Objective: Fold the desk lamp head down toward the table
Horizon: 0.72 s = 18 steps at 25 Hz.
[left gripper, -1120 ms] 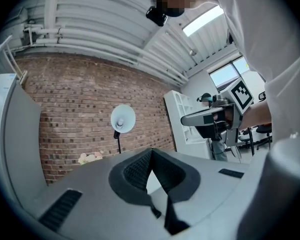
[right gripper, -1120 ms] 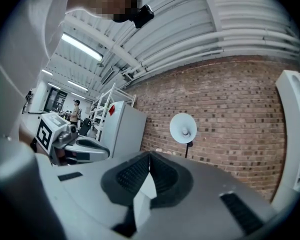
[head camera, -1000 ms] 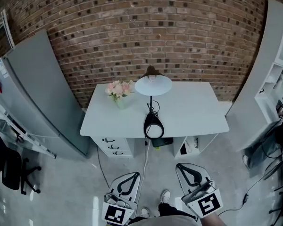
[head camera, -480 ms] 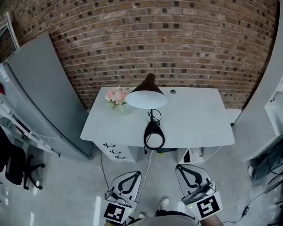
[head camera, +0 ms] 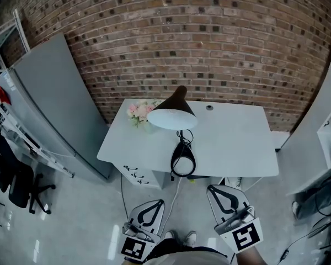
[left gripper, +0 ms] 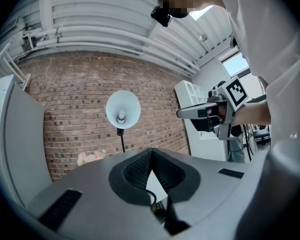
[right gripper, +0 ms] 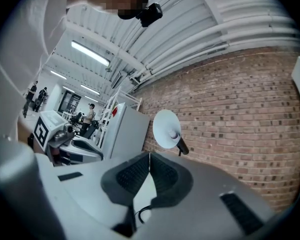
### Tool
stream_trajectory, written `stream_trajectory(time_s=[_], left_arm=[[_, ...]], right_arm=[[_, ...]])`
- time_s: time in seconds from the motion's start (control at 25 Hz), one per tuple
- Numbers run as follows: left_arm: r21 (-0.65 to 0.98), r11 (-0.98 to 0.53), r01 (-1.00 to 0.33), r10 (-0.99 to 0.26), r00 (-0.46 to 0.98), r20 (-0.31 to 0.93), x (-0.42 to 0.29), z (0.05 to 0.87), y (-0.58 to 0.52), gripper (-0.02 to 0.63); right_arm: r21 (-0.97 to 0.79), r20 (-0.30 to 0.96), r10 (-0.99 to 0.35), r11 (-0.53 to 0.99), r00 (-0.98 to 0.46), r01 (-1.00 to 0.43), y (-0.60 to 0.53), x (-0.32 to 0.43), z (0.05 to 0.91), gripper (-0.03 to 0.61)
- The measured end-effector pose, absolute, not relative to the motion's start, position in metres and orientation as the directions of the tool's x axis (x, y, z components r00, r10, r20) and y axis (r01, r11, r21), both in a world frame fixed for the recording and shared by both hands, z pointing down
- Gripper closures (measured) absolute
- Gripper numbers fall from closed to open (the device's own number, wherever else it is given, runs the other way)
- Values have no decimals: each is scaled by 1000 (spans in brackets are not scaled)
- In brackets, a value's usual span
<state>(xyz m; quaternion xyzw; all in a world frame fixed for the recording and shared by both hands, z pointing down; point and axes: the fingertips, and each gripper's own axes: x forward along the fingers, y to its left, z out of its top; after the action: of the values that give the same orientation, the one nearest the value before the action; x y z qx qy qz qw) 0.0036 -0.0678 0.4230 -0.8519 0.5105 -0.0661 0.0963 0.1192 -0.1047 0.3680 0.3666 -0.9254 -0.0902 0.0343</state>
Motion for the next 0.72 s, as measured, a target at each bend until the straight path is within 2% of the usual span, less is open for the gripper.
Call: stream_trajectory(time_s=[0.24, 0.72], left_arm=[[-291, -458, -840, -880, 475, 10, -2, 420, -74, 606], [-206, -433, -878, -893, 449, -35, -31, 419, -93, 606]], right_arm=[[226, -17, -698, 695, -716, -683, -118, 118, 361, 560], [330, -16, -716, 655, -698, -680, -152, 90, 334, 558]])
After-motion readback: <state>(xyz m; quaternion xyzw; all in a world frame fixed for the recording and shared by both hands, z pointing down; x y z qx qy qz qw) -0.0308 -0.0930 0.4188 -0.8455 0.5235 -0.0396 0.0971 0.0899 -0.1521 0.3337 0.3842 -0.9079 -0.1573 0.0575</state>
